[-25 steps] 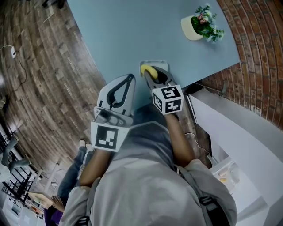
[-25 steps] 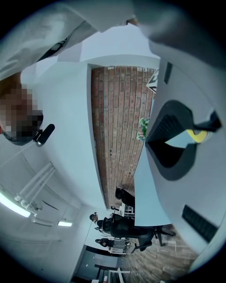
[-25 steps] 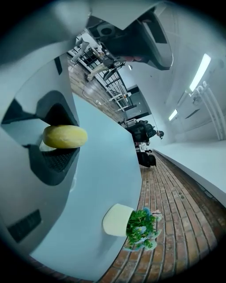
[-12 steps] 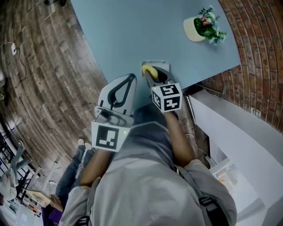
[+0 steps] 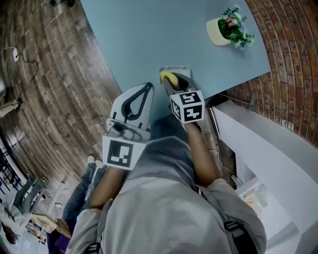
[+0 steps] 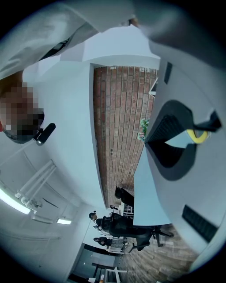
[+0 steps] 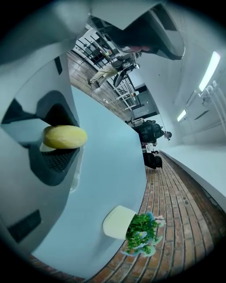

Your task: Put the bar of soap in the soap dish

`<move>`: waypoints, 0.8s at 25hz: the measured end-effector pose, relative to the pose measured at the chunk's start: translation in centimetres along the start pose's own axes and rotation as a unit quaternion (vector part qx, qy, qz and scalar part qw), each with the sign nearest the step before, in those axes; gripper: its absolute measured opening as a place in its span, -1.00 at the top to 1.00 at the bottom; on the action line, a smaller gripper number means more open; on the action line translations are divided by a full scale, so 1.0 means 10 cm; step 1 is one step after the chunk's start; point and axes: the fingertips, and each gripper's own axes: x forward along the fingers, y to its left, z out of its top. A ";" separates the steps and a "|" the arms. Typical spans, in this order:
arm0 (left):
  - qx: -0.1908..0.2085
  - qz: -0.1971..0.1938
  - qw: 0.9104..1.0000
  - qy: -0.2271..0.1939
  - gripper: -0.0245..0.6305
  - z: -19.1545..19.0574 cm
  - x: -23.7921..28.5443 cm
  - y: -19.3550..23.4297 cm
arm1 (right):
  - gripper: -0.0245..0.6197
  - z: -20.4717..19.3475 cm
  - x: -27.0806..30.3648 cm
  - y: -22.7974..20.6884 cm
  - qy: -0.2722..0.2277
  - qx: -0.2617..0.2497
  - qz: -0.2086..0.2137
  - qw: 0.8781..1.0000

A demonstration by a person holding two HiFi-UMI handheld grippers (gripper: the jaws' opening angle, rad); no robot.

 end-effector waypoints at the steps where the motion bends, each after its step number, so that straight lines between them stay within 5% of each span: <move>1: 0.000 -0.001 1.000 -0.001 0.92 0.00 0.00 -0.01 | 0.56 0.00 0.00 0.00 0.000 -0.004 -0.002 1.000; 20: 0.001 -0.014 1.000 0.004 0.92 -0.01 -0.02 -0.07 | 0.40 -0.02 0.00 -0.13 0.011 -0.039 -0.030 0.999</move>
